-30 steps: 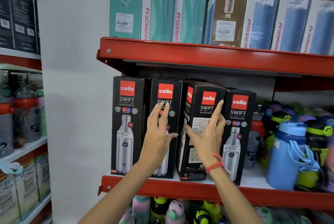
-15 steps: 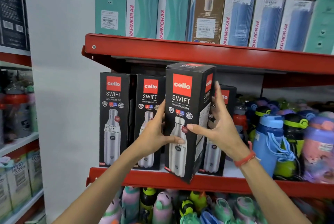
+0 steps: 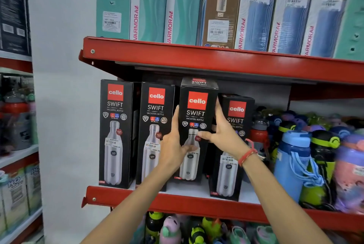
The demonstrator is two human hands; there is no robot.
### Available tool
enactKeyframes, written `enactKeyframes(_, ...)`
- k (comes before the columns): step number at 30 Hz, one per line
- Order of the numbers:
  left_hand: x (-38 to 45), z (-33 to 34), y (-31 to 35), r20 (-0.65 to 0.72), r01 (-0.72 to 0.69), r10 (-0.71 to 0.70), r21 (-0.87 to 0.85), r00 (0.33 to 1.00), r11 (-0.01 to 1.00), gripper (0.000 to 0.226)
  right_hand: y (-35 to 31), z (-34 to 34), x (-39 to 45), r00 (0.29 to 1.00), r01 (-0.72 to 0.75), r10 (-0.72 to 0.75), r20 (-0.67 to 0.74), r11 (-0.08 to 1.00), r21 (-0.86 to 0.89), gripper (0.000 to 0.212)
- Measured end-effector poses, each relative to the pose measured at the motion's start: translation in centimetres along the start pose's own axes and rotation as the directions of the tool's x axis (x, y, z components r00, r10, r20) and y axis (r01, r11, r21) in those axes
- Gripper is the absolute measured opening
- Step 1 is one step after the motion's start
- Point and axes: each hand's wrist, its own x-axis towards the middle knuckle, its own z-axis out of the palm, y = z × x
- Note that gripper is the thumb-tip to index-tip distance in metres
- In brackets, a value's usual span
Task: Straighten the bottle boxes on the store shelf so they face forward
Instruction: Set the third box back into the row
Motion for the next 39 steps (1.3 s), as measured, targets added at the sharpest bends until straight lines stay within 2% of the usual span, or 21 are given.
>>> enactKeyframes(7, 0.4, 1.5, -1.5, 0.069, 0.137, -0.143, 0.091, 0.987, 0.986, 0.125, 2.7, 2.0, 0.7, 0.996, -0.060, 0.061, -0.063, 0.998, 0.019, 0.111)
enactKeyframes(13, 1.4, 1.2, -1.8, 0.107, 0.153, -0.175, 0.189, 0.979, 0.970, 0.118, 2.1, 3.2, 1.3, 0.964, -0.134, 0.108, -0.243, 0.986, -0.094, 0.109)
enactKeyframes(15, 1.5, 0.7, -1.7, 0.119, 0.118, -0.156, 0.280, 0.981, 0.953, 0.105, 1.4, 3.6, 1.6, 0.948, -0.134, 0.086, -0.308, 0.981, -0.138, 0.106)
enactKeyframes(17, 1.3, -0.4, -1.6, 0.116, 0.053, -0.091, 0.299, 0.989, 0.953, 0.089, 0.1, 3.9, 1.8, 0.923, -0.130, 0.054, -0.381, 0.976, -0.176, 0.096)
enactKeyframes(20, 0.9, -3.1, -1.2, 0.048, -0.049, 0.041, 0.182, 0.998, 0.982, 0.065, -2.1, 5.2, 1.9, 0.848, -0.089, -0.077, -0.524, 0.955, -0.284, 0.072)
enactKeyframes(23, 0.6, -6.2, -2.1, -0.110, -0.130, 0.136, 0.061, 0.984, 0.990, 0.043, -4.2, 7.7, 2.4, 0.767, 0.032, -0.204, -0.609, 0.959, -0.281, 0.055)
enactKeyframes(25, 0.3, -8.3, -3.6, -0.228, -0.192, 0.189, 0.008, 0.955, 0.981, 0.034, -5.4, 10.0, 2.8, 0.789, 0.122, -0.186, -0.586, 0.982, -0.147, 0.047)
enactKeyframes(27, -0.3, -10.3, -5.5, -0.330, -0.246, 0.256, 0.073, 0.909, 0.966, 0.031, -6.8, 12.8, 2.5, 0.855, 0.180, -0.139, -0.499, 0.983, 0.035, 0.040)
enactKeyframes(29, -1.2, -12.1, -7.5, -0.399, -0.230, 0.265, 0.135, 0.878, 0.964, 0.031, -7.2, 16.0, 1.9, 0.913, 0.147, -0.076, -0.401, 0.978, 0.149, 0.040)
enactKeyframes(31, -2.2, -13.4, -9.8, -0.428, -0.133, 0.163, 0.100, 0.889, 0.986, 0.041, -6.7, 19.7, 0.9, 0.960, 0.036, 0.034, -0.277, 0.969, 0.244, 0.046)
enactKeyframes(32, -2.8, -13.8, -10.9, -0.410, -0.051, 0.064, 0.043, 0.910, 0.998, 0.051, -6.3, 21.4, 0.3, 0.974, -0.021, 0.081, -0.211, 0.963, 0.270, 0.052)
enactKeyframes(34, -4.1, -14.4, -12.8, -0.281, 0.090, -0.109, -0.082, 0.954, 0.993, 0.067, -5.2, 24.3, -0.6, 0.985, -0.101, 0.136, -0.105, 0.953, 0.284, 0.063)
enactKeyframes(36, -5.0, -14.8, -14.3, -0.103, 0.152, -0.174, -0.191, 0.979, 0.970, 0.080, -4.5, 26.3, -1.0, 0.988, -0.137, 0.153, -0.032, 0.945, 0.297, 0.071)
enactKeyframes(39, -5.5, -15.6, -15.3, 0.107, 0.259, -0.238, -0.277, 0.965, 0.925, 0.091, -3.7, 27.6, -1.3, 0.981, -0.189, 0.193, 0.018, 0.938, 0.290, 0.076)
